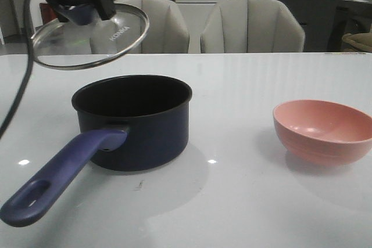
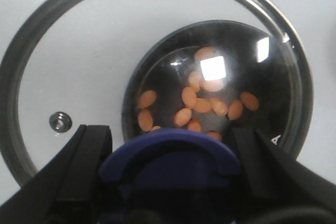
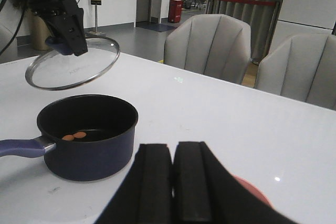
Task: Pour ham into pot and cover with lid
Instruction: 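Lift the glass lid off the table with the left gripper, then carry the glass lid over the saucepan and lower it onto the rim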
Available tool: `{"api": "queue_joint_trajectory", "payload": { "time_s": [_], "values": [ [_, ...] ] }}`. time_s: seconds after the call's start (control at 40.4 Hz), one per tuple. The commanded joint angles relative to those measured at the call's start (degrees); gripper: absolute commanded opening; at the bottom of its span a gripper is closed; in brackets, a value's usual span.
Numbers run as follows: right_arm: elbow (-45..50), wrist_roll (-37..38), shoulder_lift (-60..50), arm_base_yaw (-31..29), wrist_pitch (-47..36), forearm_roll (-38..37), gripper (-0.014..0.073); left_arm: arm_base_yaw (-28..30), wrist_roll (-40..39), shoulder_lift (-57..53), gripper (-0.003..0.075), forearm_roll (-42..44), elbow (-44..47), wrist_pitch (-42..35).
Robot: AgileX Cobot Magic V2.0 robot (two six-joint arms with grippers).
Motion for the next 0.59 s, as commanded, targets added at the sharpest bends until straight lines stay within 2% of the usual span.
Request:
{"api": "queue_joint_trajectory", "payload": {
  "time_s": [0.0, 0.198, 0.569],
  "values": [
    [-1.7, -0.3, 0.5, 0.0, -5.0, -0.3, 0.0146, -2.4, 0.4, -1.2, 0.0237, -0.7, -2.4, 0.8],
    [-1.7, -0.3, 0.5, 0.0, -5.0, -0.3, 0.0146, -4.7, 0.4, 1.1, 0.0237, -0.5, -2.6, -0.1],
    [-1.7, -0.3, 0.5, 0.0, -5.0, -0.3, 0.0146, -4.8, 1.0, 4.0, 0.0238, -1.1, -2.7, -0.4]
  ]
}}
